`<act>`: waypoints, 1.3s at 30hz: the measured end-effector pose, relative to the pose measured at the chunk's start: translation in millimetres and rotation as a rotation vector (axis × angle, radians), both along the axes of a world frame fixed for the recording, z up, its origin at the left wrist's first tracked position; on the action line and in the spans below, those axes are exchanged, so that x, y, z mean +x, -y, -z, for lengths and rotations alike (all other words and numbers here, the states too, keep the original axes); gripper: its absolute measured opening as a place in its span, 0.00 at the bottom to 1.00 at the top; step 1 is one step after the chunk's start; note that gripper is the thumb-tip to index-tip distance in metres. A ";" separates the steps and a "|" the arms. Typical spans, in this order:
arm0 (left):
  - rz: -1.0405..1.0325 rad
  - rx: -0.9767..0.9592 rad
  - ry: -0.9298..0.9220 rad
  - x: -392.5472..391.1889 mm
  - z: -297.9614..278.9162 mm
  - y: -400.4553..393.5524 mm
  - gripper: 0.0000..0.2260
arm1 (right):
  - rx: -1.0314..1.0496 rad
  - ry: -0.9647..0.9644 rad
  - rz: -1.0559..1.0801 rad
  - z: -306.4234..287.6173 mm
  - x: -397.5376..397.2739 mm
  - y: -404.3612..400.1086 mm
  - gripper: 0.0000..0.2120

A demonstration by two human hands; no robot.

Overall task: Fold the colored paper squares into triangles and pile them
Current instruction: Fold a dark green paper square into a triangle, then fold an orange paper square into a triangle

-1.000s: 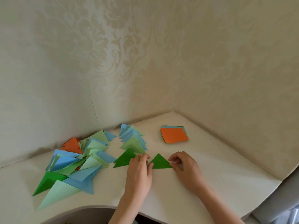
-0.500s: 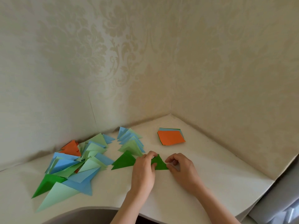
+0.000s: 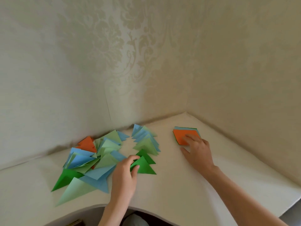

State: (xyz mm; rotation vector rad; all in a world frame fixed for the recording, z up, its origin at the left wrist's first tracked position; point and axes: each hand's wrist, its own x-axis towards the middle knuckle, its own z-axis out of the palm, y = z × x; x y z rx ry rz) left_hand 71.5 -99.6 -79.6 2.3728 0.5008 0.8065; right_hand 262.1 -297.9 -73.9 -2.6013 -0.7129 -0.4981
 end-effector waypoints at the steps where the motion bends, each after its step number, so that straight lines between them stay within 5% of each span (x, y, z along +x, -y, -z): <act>1: -0.004 0.009 -0.001 2.5 1.7 -2.4 0.12 | 0.003 0.017 0.009 2.2 2.1 -1.9 0.16; 9: -0.030 0.109 0.026 27.1 8.2 -13.5 0.11 | 0.091 0.139 0.007 13.9 10.2 -6.9 0.04; 18: -0.167 0.344 -0.047 33.1 7.5 -9.6 0.06 | 0.172 -0.066 -0.052 5.7 9.1 0.4 0.03; 23: -0.154 0.390 -0.153 31.5 -1.2 1.7 0.10 | 0.268 0.187 -0.092 -3.1 -0.1 19.4 0.02; 31: 0.261 0.103 0.107 37.2 -7.0 57.0 0.12 | 0.235 0.369 -0.215 -10.3 -58.8 49.6 0.08; 39: 0.462 0.067 0.032 46.1 8.0 79.6 0.10 | 0.148 0.253 -0.286 12.3 -79.8 54.7 0.12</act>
